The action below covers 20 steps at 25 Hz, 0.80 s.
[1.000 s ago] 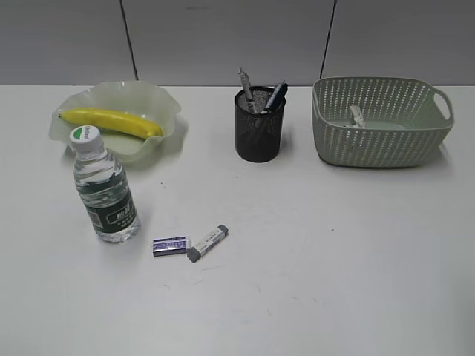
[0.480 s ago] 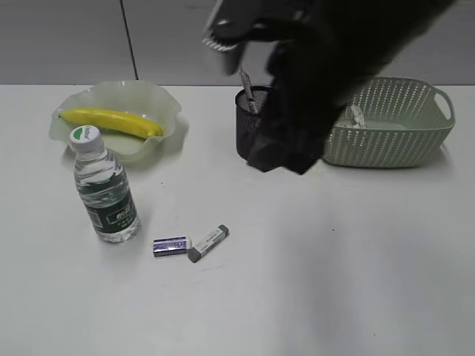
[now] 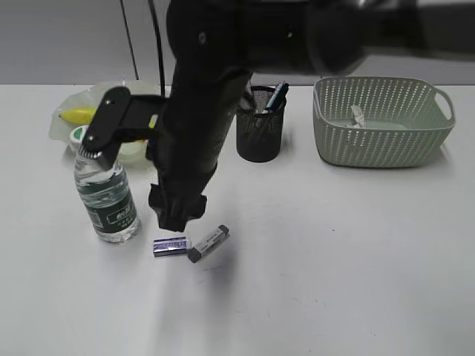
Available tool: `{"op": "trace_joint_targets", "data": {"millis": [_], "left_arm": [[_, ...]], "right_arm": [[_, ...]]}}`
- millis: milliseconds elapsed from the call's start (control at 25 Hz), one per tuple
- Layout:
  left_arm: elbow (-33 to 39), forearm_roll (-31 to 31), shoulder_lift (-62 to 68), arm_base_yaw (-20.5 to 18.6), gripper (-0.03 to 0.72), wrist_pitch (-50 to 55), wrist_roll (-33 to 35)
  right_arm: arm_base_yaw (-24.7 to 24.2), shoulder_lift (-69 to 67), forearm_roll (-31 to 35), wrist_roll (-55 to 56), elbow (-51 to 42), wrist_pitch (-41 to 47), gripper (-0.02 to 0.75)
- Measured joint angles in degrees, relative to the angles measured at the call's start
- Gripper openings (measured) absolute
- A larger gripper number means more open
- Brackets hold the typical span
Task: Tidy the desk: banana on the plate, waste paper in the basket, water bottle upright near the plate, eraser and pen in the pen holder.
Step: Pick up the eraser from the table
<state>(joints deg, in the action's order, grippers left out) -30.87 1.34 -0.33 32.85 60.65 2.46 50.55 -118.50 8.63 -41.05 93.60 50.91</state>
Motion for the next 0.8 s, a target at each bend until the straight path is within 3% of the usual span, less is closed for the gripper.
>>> {"op": "trace_joint_targets", "data": {"millis": [600, 720, 800], "left_arm": [[0.00, -0.47, 0.00, 0.00, 0.241, 0.00, -0.37], [0.00, -0.47, 0.00, 0.00, 0.241, 0.00, -0.37], [0.00, -0.49, 0.00, 0.00, 0.241, 0.00, -0.37]], "right_arm": [[0.00, -13.75, 0.93, 0.00, 2.03, -8.14, 0.493], [0.00, -14.89, 1.03, 0.00, 2.11, -8.69, 0.453], [0.00, -14.93, 1.05, 0.00, 2.24, -9.23, 0.374]]}}
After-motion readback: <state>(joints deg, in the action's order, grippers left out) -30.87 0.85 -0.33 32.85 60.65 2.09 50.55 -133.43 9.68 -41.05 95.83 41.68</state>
